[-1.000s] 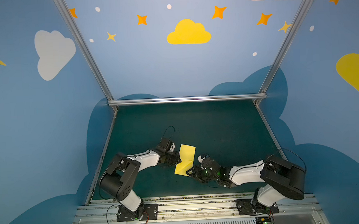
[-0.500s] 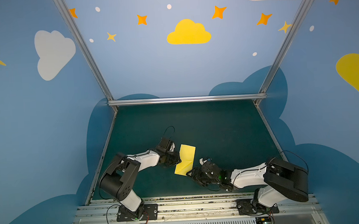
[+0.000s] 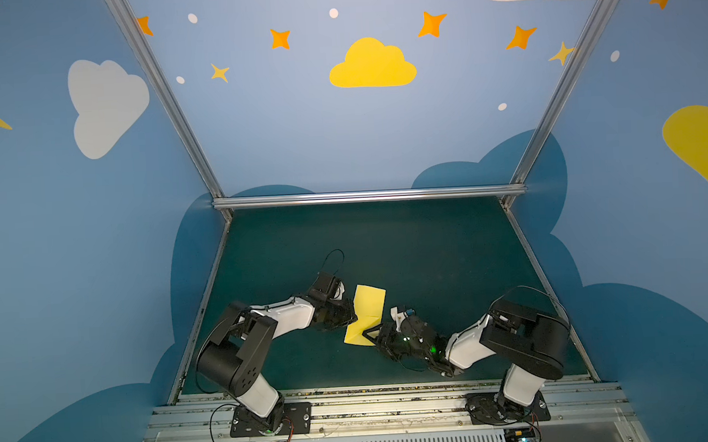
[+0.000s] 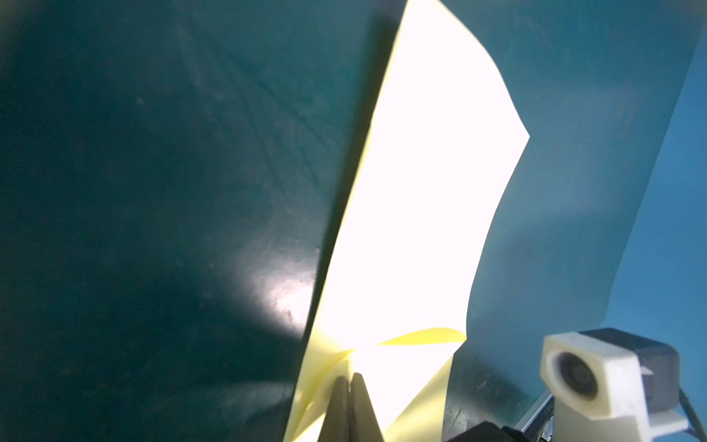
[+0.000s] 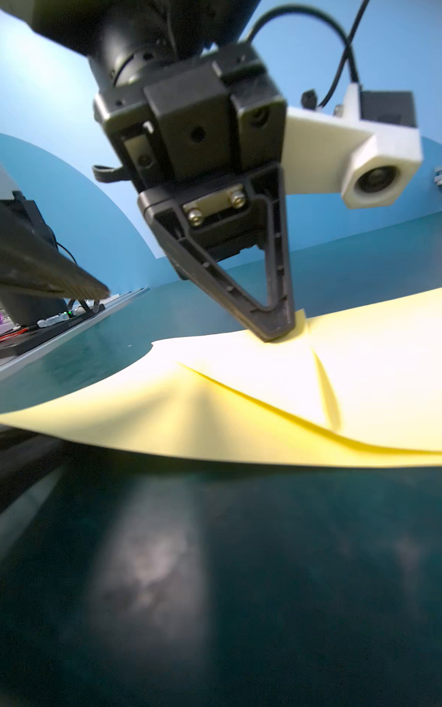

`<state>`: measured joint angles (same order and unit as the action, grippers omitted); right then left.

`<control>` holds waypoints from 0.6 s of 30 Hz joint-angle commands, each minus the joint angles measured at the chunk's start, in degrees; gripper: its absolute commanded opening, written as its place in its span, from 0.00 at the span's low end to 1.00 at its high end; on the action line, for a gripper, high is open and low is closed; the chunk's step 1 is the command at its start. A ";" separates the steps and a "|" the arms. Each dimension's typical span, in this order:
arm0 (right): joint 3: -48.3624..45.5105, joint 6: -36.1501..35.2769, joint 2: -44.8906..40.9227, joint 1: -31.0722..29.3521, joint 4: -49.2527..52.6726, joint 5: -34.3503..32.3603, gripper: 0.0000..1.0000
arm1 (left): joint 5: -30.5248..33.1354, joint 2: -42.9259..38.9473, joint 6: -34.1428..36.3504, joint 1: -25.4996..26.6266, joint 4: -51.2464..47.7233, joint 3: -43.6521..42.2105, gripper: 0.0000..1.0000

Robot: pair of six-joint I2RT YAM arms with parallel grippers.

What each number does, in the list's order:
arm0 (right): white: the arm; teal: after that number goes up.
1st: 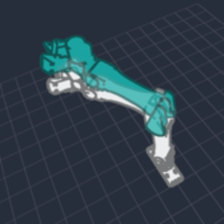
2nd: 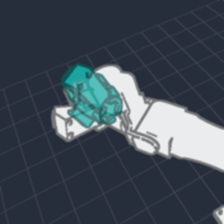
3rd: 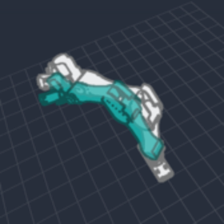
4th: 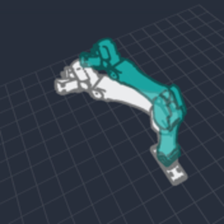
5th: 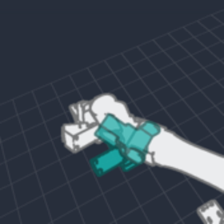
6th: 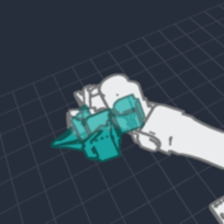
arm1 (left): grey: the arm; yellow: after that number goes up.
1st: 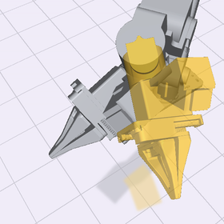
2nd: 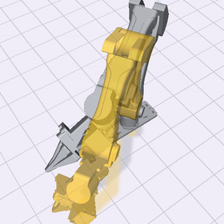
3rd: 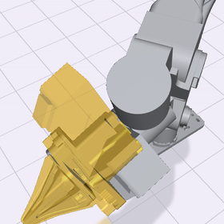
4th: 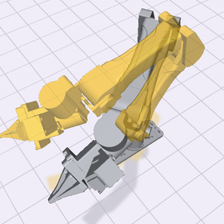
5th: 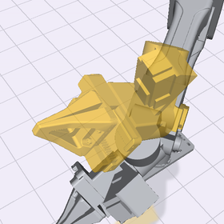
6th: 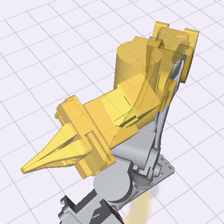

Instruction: Fold a paper plane with a square sheet of paper (fold left side to right side)

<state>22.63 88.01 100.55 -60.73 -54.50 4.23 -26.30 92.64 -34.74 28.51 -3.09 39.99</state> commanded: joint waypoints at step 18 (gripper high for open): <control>5.49 -16.72 8.95 14.68 13.21 9.59 0.23 | -0.32 0.00 0.19 -0.20 -0.51 -0.36 0.05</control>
<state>29.12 74.70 105.93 -46.74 -50.74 14.04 -26.35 92.68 -34.74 28.51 -2.90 39.99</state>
